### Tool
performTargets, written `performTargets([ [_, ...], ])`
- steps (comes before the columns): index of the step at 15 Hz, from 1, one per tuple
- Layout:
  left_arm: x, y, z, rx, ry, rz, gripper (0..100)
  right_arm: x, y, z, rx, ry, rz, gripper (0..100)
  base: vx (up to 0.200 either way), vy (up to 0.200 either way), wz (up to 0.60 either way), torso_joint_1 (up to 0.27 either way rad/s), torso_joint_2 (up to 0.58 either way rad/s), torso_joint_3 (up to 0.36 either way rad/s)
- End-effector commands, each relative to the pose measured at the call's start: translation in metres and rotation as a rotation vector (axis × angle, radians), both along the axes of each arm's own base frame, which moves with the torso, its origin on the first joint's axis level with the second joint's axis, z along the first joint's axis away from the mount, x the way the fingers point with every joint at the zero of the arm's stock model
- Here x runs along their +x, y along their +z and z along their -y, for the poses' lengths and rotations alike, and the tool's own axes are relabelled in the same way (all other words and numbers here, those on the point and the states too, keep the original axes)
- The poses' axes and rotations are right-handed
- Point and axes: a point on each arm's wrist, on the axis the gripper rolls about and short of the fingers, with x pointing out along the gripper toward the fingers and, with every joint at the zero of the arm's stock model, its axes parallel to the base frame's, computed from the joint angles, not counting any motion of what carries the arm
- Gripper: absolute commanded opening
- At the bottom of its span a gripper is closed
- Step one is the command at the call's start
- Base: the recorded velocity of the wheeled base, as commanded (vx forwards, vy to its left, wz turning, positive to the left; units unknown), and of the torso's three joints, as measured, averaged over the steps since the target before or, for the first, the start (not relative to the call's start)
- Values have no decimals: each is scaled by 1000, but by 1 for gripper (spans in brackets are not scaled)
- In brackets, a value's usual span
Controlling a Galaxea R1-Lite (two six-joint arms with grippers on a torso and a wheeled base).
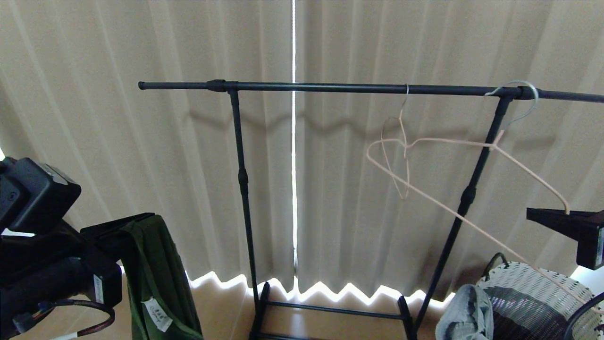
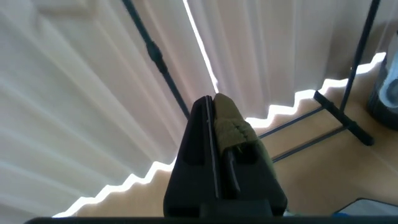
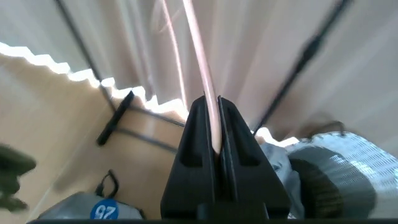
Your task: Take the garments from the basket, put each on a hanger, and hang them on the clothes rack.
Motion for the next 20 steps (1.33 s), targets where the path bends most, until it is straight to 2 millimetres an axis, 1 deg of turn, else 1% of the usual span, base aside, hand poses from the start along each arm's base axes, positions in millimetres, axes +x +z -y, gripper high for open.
performTargets([
  [1, 1, -1, 0, 0, 4, -6, 0, -3, -11, -7, -3, 46, -37, 0, 0, 0, 0, 0, 0, 0],
  [5, 9, -1, 3, 9, 22, -27, 0, -6, -19, -15, -7, 102, -68, 0, 0, 0, 0, 0, 0, 0],
  [6, 15, -1, 6, 15, 39, -35, 0, -7, -20, -19, -8, 131, -74, 0, 0, 0, 0, 0, 0, 0],
  [7, 22, 2, 9, 17, 47, -38, 0, -9, -22, -26, -2, 173, -84, 0, 0, 0, 0, 0, 0, 0],
  [8, 25, 2, 11, 15, 47, -41, 0, -10, -23, -29, 4, 187, -90, 0, 0, 0, 0, 0, 0, 0],
  [9, 33, 4, 15, 2, 53, -60, 0, -14, -26, -39, 32, 239, -116, 0, 0, 0, 0, 0, 0, 0],
  [10, 38, 5, 17, -13, 59, -80, 0, -17, -28, -44, 48, 268, -131, 0, 0, 0, 0, 0, 0, 0],
  [11, 42, 6, 19, -31, 66, -106, 0, -19, -29, -47, 58, 283, -137, 0, 0, 0, 0, 0, 0, 0],
  [13, 50, 15, 25, -74, 75, -148, 0, -19, -28, -48, 62, 290, -136, 0, 0, 0, 0, 0, 0, 0],
  [15, 59, 27, 36, -111, 75, -181, 0, -18, -28, -49, 64, 290, -137, 0, 0, 0, 0, 0, 0, 0],
  [16, 65, 30, 43, -109, 92, -181, 0, -18, -27, -50, 65, 296, -137, 0, 0, 0, 0, 0, 0, 0],
  [17, 65, 30, 43, -109, 92, -181, 0, -18, -27, -50, 65, 296, -137, 0, 0, 0, 0, 0, 0, 0],
  [18, 85, 29, 54, -85, 165, -178, 0, -19, -25, -55, 93, 317, -143, 0, 0, 0, 0, 0, 0, 0],
  [20, 100, 26, 62, -78, 192, -183, 0, -20, -23, -66, 140, 360, -127, 0, 0, 0, 0, 0, 0, 0],
])
